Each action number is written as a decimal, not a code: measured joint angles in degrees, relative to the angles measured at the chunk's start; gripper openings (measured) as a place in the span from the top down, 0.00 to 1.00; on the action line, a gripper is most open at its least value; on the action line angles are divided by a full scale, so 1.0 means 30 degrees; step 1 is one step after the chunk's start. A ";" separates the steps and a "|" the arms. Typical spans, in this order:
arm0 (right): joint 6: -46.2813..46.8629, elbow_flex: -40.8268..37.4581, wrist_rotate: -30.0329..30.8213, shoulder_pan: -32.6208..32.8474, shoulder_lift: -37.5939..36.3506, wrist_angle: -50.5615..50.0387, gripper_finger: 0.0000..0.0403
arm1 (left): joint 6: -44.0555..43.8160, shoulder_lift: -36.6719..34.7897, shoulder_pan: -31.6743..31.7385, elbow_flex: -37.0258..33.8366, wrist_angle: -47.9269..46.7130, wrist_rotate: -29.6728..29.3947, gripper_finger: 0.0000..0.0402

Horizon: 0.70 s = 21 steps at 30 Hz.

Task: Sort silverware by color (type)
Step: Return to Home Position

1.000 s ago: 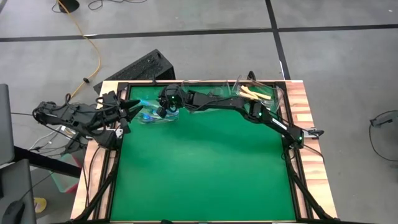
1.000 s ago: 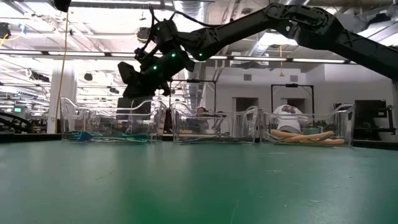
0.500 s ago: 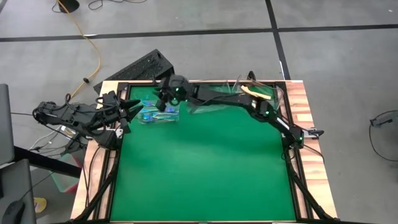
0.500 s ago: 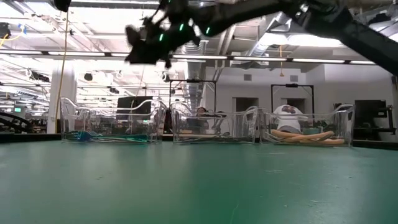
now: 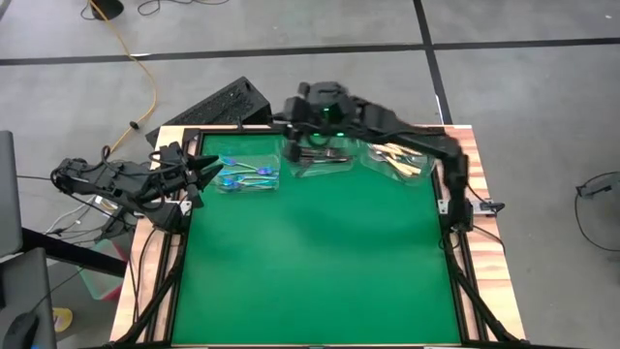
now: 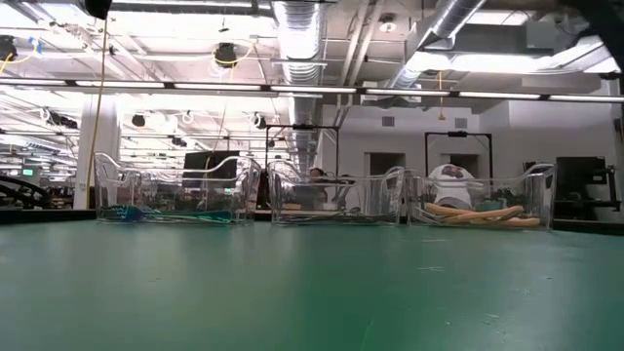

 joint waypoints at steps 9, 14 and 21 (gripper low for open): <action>-0.0441 -0.0007 -0.0173 0.0774 -0.4947 -0.7371 0.75 | -0.1015 0.0073 0.0015 0.0000 -0.0736 0.0678 0.67; 0.0418 -0.0051 -0.2891 0.1093 -0.6461 -1.0453 0.75 | 0.0840 0.0025 -0.0027 -0.0335 0.0938 0.1165 0.67; 0.0549 -0.0188 -0.5243 0.1291 -0.7433 -1.0990 0.75 | 0.2960 -0.2898 -0.0058 -0.2217 0.4061 0.3380 0.67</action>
